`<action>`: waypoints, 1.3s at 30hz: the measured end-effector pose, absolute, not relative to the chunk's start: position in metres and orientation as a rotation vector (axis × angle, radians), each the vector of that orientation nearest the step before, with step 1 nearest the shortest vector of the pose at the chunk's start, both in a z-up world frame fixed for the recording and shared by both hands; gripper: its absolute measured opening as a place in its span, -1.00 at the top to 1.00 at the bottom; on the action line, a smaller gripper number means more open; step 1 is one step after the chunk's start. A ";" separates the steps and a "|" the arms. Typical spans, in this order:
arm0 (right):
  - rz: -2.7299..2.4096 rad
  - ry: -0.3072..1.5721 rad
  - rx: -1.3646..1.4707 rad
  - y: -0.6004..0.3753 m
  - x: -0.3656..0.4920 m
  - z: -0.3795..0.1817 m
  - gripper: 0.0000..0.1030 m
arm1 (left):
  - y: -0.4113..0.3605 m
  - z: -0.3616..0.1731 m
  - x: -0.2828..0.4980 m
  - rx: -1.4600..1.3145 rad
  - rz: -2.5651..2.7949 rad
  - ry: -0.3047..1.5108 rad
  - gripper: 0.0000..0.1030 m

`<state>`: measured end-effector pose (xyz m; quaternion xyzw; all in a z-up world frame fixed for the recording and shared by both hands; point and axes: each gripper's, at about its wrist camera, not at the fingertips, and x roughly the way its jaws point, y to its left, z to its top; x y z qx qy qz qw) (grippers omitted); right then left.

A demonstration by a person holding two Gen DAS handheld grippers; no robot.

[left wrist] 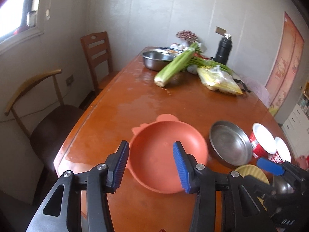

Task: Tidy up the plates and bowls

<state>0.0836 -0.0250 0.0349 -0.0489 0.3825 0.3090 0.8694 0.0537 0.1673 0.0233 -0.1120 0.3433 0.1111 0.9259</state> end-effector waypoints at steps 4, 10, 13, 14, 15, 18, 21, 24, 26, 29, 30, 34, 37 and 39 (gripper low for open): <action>0.632 0.821 -0.109 -0.042 0.069 0.026 -0.30 | 0.142 0.027 0.053 -0.211 0.158 0.714 0.05; 0.625 0.849 -0.073 -0.070 0.052 0.019 -0.30 | 0.110 0.024 0.056 -0.201 0.070 0.743 0.04; 0.587 0.840 -0.095 -0.079 0.041 0.016 -0.31 | 0.094 0.019 0.055 -0.192 0.030 0.771 0.04; 0.585 0.844 -0.096 -0.082 0.039 0.015 -0.31 | 0.091 0.017 0.054 -0.189 0.019 0.776 0.04; 0.582 0.854 -0.091 -0.084 0.038 0.014 -0.31 | 0.086 0.014 0.054 -0.190 0.008 0.787 0.04; 0.570 0.874 -0.056 -0.093 0.037 0.011 -0.31 | 0.077 0.008 0.054 -0.191 -0.022 0.811 0.04; 0.556 0.903 -0.039 -0.099 0.036 0.005 -0.31 | 0.067 0.000 0.055 -0.178 -0.044 0.838 0.04; 0.559 0.913 -0.022 -0.104 0.034 0.002 -0.31 | 0.058 -0.008 0.058 -0.164 -0.058 0.863 0.04; 0.553 0.902 -0.034 -0.105 0.031 0.003 -0.31 | 0.054 -0.010 0.059 -0.150 -0.056 0.869 0.04; 0.526 0.897 -0.035 -0.109 0.031 0.003 -0.31 | 0.052 -0.013 0.059 -0.138 -0.052 0.877 0.04; 0.528 0.895 -0.031 -0.110 0.031 0.003 -0.31 | 0.051 -0.013 0.059 -0.134 -0.055 0.879 0.04; 0.521 0.894 -0.022 -0.113 0.032 0.004 -0.31 | 0.050 -0.018 0.061 -0.126 -0.057 0.898 0.04; 0.504 0.891 -0.028 -0.114 0.032 0.004 -0.31 | 0.046 -0.023 0.062 -0.114 -0.056 0.908 0.04; 0.491 0.888 -0.033 -0.115 0.031 0.004 -0.31 | 0.045 -0.027 0.065 -0.111 -0.052 0.915 0.04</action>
